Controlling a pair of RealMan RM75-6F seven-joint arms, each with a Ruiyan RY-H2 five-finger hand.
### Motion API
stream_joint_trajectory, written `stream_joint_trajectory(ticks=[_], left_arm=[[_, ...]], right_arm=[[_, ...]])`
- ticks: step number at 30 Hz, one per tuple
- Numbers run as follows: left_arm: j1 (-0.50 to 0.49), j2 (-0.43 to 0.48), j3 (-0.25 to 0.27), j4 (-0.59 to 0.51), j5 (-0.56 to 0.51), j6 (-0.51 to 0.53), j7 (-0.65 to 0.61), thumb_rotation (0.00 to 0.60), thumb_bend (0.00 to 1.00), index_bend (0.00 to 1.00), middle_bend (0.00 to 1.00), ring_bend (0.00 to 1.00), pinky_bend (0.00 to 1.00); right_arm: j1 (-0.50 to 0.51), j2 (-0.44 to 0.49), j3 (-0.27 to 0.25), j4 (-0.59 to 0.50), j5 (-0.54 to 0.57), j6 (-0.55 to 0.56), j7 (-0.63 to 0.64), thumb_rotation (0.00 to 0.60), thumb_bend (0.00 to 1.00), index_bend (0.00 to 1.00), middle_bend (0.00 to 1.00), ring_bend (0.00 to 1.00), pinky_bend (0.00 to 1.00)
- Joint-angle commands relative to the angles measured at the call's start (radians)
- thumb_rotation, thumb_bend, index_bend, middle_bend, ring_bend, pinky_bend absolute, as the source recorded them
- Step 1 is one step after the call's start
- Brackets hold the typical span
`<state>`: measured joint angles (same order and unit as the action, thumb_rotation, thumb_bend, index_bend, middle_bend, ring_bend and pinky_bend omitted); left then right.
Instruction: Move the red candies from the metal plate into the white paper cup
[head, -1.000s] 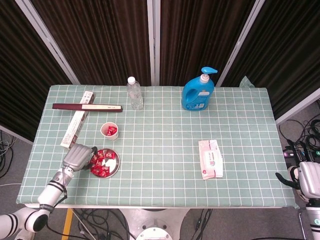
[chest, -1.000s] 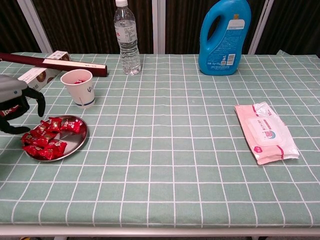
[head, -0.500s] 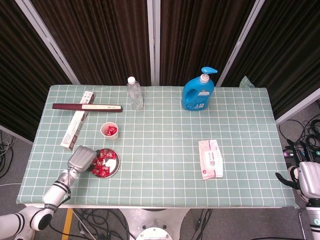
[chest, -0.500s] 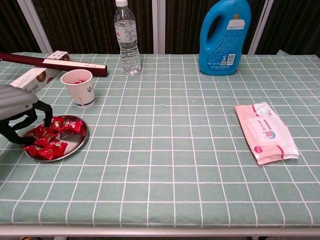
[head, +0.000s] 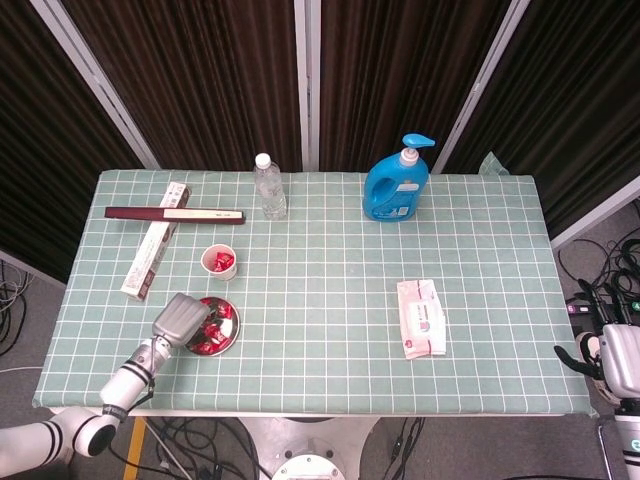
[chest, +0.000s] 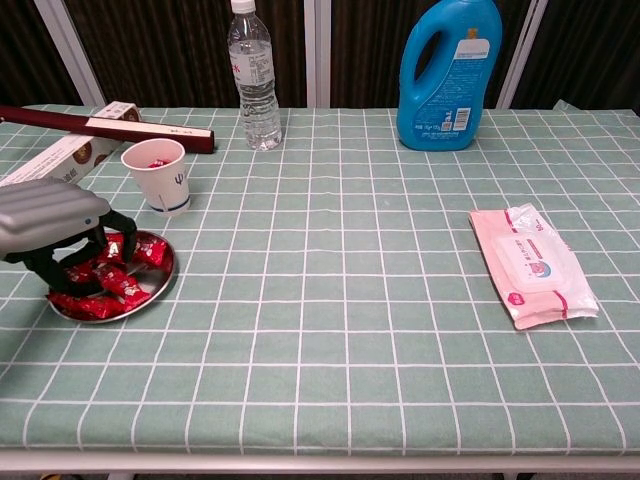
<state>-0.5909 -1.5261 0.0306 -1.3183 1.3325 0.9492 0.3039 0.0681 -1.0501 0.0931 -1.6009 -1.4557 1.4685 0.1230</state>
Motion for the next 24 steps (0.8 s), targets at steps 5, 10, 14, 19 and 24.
stream_joint_trajectory(ticks=[5, 10, 14, 19, 24], left_arm=[[-0.003, -0.009, -0.005, 0.020, -0.023, -0.030, 0.019, 0.600, 0.27, 0.52, 0.89, 0.93, 1.00], [0.002, -0.019, -0.010, 0.032, -0.026, -0.030, 0.008, 0.600, 0.32, 0.60, 0.89, 0.93, 1.00], [0.007, -0.021, -0.014, 0.031, -0.010, -0.014, -0.016, 0.600, 0.39, 0.67, 0.90, 0.93, 1.00], [0.001, 0.017, -0.051, -0.016, -0.012, -0.004, -0.078, 0.600, 0.42, 0.68, 0.90, 0.93, 1.00], [-0.029, 0.079, -0.129, -0.081, -0.036, 0.006, -0.121, 0.600, 0.41, 0.68, 0.90, 0.93, 1.00]], right_arm=[[0.000, -0.001, 0.001, 0.002, 0.002, -0.001, 0.001, 0.600, 0.08, 0.02, 0.23, 0.04, 0.43], [0.001, -0.001, 0.000, 0.001, 0.001, -0.002, -0.001, 0.600, 0.08, 0.01, 0.23, 0.04, 0.43], [-0.001, 0.000, 0.000, -0.002, 0.001, 0.000, 0.000, 0.600, 0.08, 0.02, 0.23, 0.04, 0.43], [-0.001, 0.001, -0.001, -0.003, -0.002, 0.001, -0.001, 0.600, 0.08, 0.02, 0.23, 0.04, 0.43], [0.000, 0.000, -0.001, -0.001, -0.003, 0.000, 0.000, 0.600, 0.08, 0.02, 0.23, 0.04, 0.43]])
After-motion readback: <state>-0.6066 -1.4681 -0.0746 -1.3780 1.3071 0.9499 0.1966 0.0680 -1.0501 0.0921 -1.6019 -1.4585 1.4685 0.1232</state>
